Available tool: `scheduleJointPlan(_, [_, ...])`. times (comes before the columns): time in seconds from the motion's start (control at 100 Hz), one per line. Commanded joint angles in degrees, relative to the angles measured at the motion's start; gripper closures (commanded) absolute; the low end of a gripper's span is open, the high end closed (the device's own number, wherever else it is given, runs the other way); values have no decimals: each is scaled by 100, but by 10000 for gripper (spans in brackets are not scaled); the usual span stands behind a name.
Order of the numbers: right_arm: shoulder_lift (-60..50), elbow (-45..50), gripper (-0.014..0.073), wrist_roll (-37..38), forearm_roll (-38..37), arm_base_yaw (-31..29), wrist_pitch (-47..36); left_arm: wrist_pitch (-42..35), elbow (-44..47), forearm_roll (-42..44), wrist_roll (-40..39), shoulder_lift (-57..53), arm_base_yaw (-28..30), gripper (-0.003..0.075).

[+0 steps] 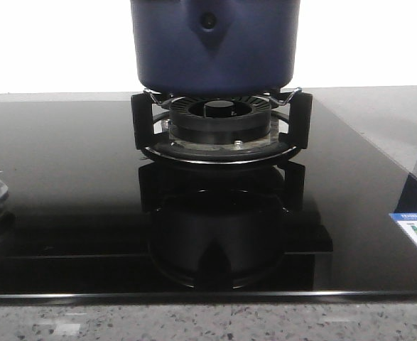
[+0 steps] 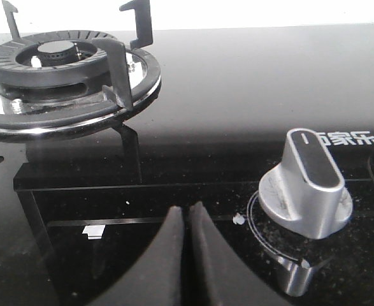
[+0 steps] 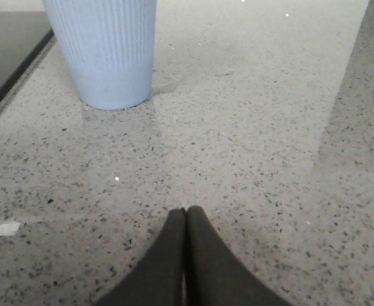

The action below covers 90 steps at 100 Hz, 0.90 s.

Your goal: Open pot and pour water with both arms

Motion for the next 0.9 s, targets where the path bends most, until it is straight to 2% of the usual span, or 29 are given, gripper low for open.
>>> scheduleJointPlan(0.0, [-117, 162, 657, -35, -108, -43, -102, -390, 235, -43, -50, 54, 21, 741])
scheduleJointPlan(0.25, [-117, 162, 657, -35, -108, -43, -102, -390, 235, -43, -50, 54, 21, 741])
scheduleJointPlan(0.33, [-117, 162, 657, -35, -473, -43, -248, -390, 235, -43, -50, 54, 21, 741])
scheduleJointPlan(0.42, [-117, 162, 657, -35, -794, -43, -812, -390, 235, -43, -50, 54, 21, 741])
scheduleJointPlan(0.67, [-117, 162, 657, -20, -782, -43, -2171, -390, 235, -43, -50, 54, 21, 741])
scheduleJointPlan(0.76, [-117, 162, 657, 279, -245, -43, -2759, -390, 235, -43, -50, 54, 21, 741])
scheduleJointPlan(0.82, [-117, 162, 657, 1065, 388, -43, -3195, -411, 235, 20, -50, 54, 21, 741])
scheduleJointPlan(0.89, [-117, 162, 657, 1476, 751, -43, -3360, -430, 235, 104, -50, 54, 21, 741])
